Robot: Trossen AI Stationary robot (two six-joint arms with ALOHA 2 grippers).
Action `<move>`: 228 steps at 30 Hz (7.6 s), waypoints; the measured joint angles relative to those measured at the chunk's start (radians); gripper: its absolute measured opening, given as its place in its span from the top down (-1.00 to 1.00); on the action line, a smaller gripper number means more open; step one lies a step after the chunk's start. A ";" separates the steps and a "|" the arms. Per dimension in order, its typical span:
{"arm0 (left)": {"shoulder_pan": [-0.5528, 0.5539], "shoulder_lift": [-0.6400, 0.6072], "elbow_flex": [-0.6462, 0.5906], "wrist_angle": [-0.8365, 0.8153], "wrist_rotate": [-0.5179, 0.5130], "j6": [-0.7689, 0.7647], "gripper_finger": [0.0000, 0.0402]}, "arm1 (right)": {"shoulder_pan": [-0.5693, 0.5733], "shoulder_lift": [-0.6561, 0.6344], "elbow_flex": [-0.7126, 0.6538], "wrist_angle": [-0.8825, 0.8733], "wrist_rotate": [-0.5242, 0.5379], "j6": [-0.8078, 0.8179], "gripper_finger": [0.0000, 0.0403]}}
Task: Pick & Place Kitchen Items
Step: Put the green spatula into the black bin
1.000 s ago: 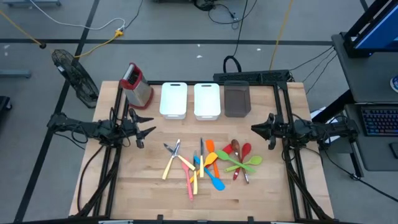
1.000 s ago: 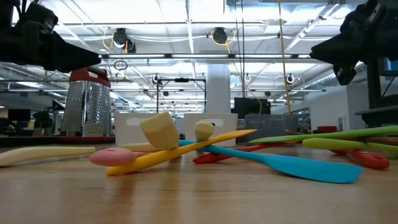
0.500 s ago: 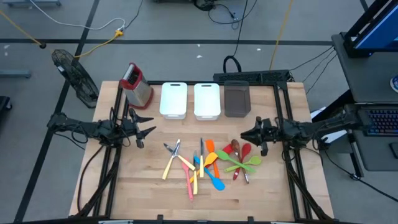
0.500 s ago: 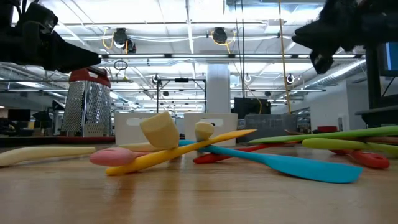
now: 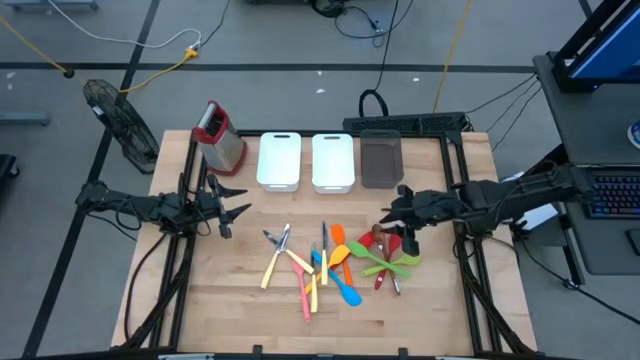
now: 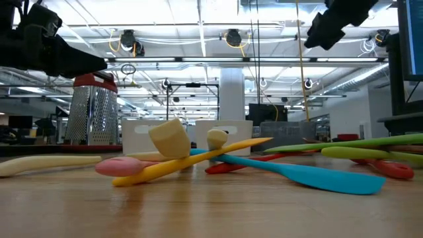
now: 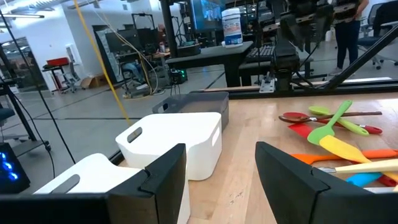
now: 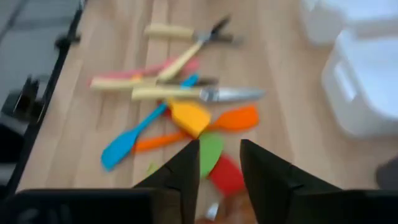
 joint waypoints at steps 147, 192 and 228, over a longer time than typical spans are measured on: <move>0.000 0.000 0.000 -0.050 -0.001 0.109 0.00 | 0.142 0.660 0.111 -0.071 0.003 0.314 0.27; 0.000 0.000 -0.001 -0.044 -0.001 0.109 0.00 | 0.087 0.516 0.089 -0.018 0.023 0.494 0.88; 0.000 0.000 -0.001 -0.037 0.000 0.083 0.00 | -0.299 0.276 0.270 -0.698 0.311 0.369 0.88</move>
